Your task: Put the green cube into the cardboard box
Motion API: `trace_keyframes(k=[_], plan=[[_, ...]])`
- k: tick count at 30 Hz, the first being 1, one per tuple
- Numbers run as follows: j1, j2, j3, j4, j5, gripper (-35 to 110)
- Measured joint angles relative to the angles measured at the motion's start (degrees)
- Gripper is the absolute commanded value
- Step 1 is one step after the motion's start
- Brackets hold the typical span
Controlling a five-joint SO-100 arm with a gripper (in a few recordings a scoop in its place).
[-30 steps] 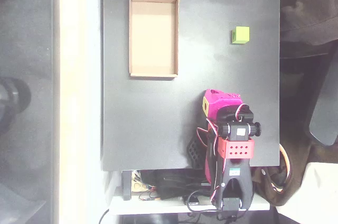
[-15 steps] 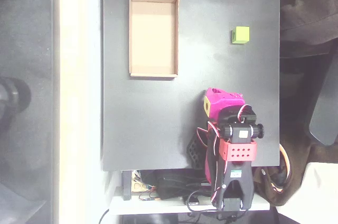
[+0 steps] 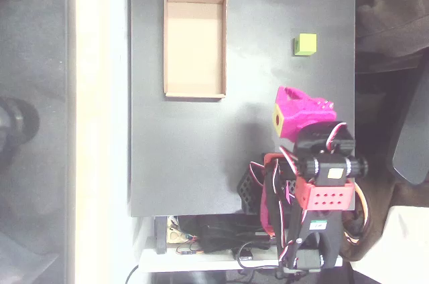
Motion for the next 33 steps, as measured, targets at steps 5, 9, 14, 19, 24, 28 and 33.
trace_keyframes(k=[5, 9, 14, 19, 24, 28, 33], plan=[[-0.18, -10.28, -13.8, -0.18, 0.0, 1], [0.53, -17.05, -23.47, -0.18, 0.0, 1], [0.26, -24.17, -32.7, -0.18, 0.0, 1], [2.37, -28.3, -38.76, -0.18, 0.0, 1], [7.21, -32.43, -41.04, -0.18, 0.0, 1], [12.3, -36.47, -42.1, -0.18, 0.0, 1], [15.21, -40.69, -43.86, -0.18, 0.0, 2]])
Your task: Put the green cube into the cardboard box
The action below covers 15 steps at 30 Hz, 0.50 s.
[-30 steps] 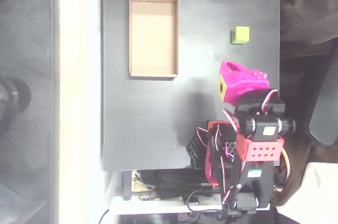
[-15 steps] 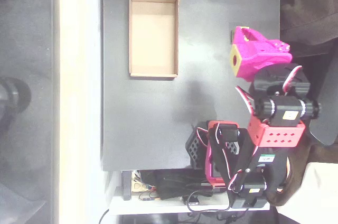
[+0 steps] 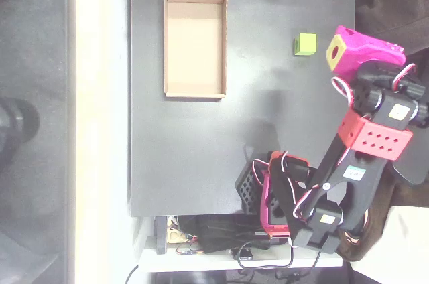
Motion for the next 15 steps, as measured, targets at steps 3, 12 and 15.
trace_keyframes(k=[3, 12, 15], plan=[[-0.09, -0.79, -1.14, 0.0, 0.0, 3], [0.0, -1.58, -1.49, 0.0, -6.77, 24], [-0.18, -4.22, -1.49, 0.0, -9.58, 29]])
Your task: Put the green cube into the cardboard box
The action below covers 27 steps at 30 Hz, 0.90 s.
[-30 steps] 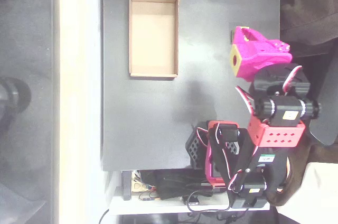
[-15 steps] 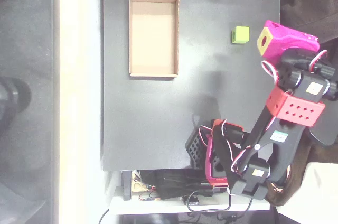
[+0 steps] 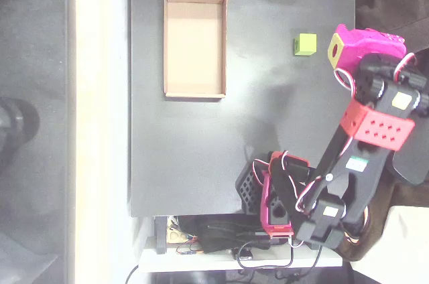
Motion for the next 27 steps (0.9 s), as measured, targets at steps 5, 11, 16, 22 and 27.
trace_keyframes(k=[5, 11, 16, 22, 27], plan=[[0.09, -3.25, 0.0, 0.0, -2.11, 34], [-0.44, -8.96, 0.0, 0.0, -2.2, 34], [-0.44, -14.06, 0.0, 0.0, -2.2, 34], [-0.18, -19.42, 0.0, 0.0, -2.2, 34], [-0.35, -22.06, 0.0, 0.0, -2.46, 34]])
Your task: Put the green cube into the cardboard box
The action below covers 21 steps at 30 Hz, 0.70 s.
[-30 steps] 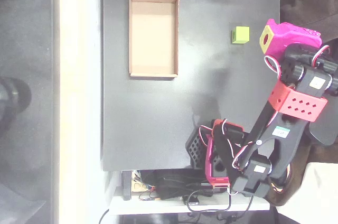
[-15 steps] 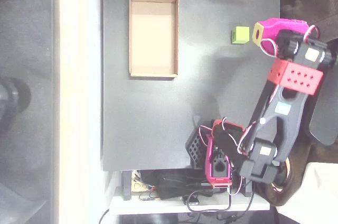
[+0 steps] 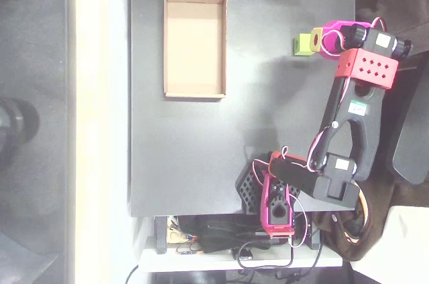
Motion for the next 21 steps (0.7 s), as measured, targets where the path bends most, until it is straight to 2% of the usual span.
trace_keyframes(k=[5, 15, 21], plan=[[-0.09, -2.99, 0.0, -0.79, 0.18, 34], [-0.18, -9.4, 0.0, -11.25, 0.44, 34], [-3.6, -12.66, 0.0, -12.04, 0.44, 34]])
